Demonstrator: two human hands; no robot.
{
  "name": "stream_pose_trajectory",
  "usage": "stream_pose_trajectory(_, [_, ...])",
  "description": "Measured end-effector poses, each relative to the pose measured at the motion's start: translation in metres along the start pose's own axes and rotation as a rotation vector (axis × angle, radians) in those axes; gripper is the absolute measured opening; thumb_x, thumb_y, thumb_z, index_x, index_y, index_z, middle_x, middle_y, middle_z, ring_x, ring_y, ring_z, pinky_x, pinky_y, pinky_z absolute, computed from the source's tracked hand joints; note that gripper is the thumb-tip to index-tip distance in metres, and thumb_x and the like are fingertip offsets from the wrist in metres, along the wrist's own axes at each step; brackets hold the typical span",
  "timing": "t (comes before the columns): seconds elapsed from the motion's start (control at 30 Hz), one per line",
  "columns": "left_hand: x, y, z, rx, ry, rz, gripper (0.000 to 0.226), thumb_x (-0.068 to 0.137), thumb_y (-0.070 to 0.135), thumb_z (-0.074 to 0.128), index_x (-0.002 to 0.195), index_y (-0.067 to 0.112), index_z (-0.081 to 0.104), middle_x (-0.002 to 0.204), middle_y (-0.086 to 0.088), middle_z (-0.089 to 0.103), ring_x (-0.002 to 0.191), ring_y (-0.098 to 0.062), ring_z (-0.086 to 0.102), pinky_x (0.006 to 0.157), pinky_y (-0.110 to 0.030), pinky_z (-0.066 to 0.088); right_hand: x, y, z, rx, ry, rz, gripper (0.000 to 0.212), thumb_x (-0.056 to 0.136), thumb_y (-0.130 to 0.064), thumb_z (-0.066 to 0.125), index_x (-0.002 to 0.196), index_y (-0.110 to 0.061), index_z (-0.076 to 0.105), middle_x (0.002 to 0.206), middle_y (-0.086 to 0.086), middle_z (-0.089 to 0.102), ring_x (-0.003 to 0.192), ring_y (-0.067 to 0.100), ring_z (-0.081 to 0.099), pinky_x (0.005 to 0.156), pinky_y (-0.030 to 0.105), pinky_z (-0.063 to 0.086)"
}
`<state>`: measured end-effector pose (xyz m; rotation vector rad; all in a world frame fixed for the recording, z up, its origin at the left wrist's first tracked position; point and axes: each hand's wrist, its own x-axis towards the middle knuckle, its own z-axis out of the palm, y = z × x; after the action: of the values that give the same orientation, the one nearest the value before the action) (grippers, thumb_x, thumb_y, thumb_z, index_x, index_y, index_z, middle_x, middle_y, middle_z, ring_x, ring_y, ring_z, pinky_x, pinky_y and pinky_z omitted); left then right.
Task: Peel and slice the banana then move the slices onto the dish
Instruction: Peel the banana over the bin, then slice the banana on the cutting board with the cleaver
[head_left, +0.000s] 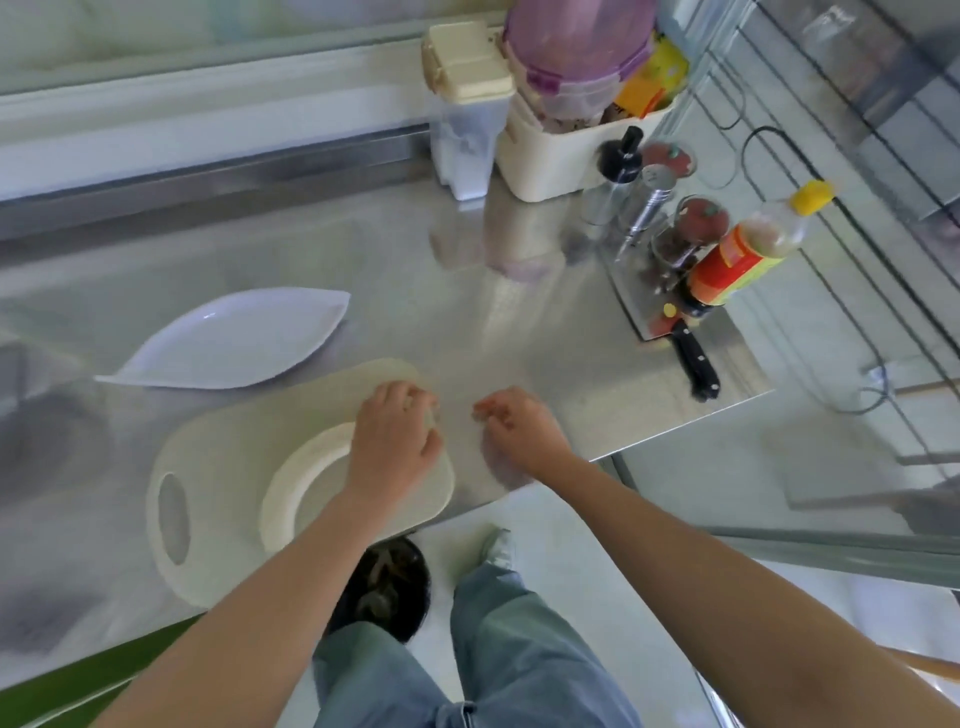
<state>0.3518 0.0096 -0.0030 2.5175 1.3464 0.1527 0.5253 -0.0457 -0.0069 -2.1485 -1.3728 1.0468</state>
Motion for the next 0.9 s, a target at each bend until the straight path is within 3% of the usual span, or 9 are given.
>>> stream_pose_trajectory(0.07, [0.020,0.040,0.012,-0.073,-0.095,0.098,0.041,0.077,0.030,0.048,0.112,0.013,0.062,0.115,-0.009,0.059,0.110,-0.033,0.055,0.088,-0.040,0.042,0.002,0.029,-0.029,-0.145,0.074,0.010,0.031,0.090,-0.014,0.054,0.120,-0.018,0.062,0.137,0.004,0.049,0.119,0.026,0.051,0.099,0.034,0.042])
stream_pose_trajectory(0.13, [0.037,0.075,0.029,-0.067,-0.268,0.140,0.049,0.088,0.029,0.052,0.135,0.016,0.047,0.143,-0.009,0.042,0.134,-0.029,0.037,0.105,-0.040,0.036,0.002,0.053,-0.058,-0.326,0.046,0.060,0.039,0.092,-0.017,0.050,0.131,-0.018,0.051,0.152,0.003,0.031,0.131,0.028,0.037,0.105,0.038,0.035])
stream_pose_trajectory(0.2, [0.051,0.101,0.043,0.005,-0.356,0.134,0.057,0.092,0.034,0.050,0.145,0.020,0.032,0.155,-0.007,0.026,0.142,-0.027,0.023,0.112,-0.039,0.028,-0.001,0.070,-0.079,-0.418,-0.031,0.101,0.044,0.093,-0.019,0.048,0.137,-0.016,0.044,0.157,0.001,0.020,0.138,0.027,0.027,0.110,0.040,0.029])
stream_pose_trajectory(0.33, [0.070,0.132,0.049,0.152,-0.275,0.074,0.048,0.089,0.035,0.051,0.133,0.018,0.043,0.133,-0.010,0.043,0.120,-0.030,0.040,0.093,-0.036,0.039,0.000,0.086,-0.105,-0.375,-0.074,0.002,0.034,0.094,-0.018,0.048,0.127,-0.014,0.055,0.144,0.006,0.040,0.128,0.028,0.040,0.105,0.036,0.036])
stream_pose_trajectory(0.43, [0.082,0.138,0.048,0.163,-0.238,0.055,0.037,0.086,0.031,0.055,0.120,0.015,0.050,0.117,-0.011,0.047,0.107,-0.030,0.046,0.080,-0.037,0.044,0.010,0.099,-0.122,-0.127,0.129,0.080,0.027,0.094,-0.016,0.051,0.118,-0.012,0.064,0.126,0.006,0.056,0.116,0.024,0.053,0.088,0.020,0.037])
stream_pose_trajectory(0.5, [0.087,0.138,0.047,0.157,-0.250,0.037,0.034,0.086,0.029,0.055,0.117,0.015,0.051,0.114,-0.010,0.047,0.105,-0.029,0.047,0.076,-0.036,0.045,0.020,0.113,-0.135,-0.183,0.333,0.128,0.028,0.090,-0.016,0.056,0.117,-0.012,0.062,0.128,0.007,0.053,0.117,0.027,0.050,0.093,0.029,0.040])
stream_pose_trajectory(0.57, [0.089,0.138,0.048,0.165,-0.246,0.036,0.032,0.087,0.030,0.055,0.115,0.015,0.050,0.112,-0.009,0.047,0.104,-0.028,0.047,0.075,-0.034,0.045,0.031,0.126,-0.148,-0.309,0.398,0.242,0.041,0.090,-0.015,0.053,0.131,-0.013,0.050,0.140,0.008,0.042,0.125,0.030,0.041,0.097,0.040,0.038])
stream_pose_trajectory(0.67, [0.092,0.137,0.049,0.186,-0.230,0.040,0.030,0.087,0.030,0.054,0.114,0.016,0.050,0.111,-0.008,0.048,0.102,-0.026,0.047,0.074,-0.032,0.043,0.042,0.136,-0.159,-0.350,0.350,0.416,0.052,0.092,-0.016,0.050,0.141,-0.014,0.035,0.136,0.011,0.044,0.126,0.032,0.041,0.098,0.042,0.036])
stream_pose_trajectory(0.9, [0.095,0.131,0.051,0.146,-0.215,0.047,0.028,0.090,0.029,0.050,0.116,0.018,0.050,0.113,-0.006,0.047,0.102,-0.023,0.047,0.077,-0.031,0.043,0.042,0.137,-0.149,-0.198,0.295,0.427,0.051,0.079,-0.011,0.064,0.126,-0.004,0.045,0.121,0.017,0.049,0.112,0.035,0.049,0.089,0.039,0.041])
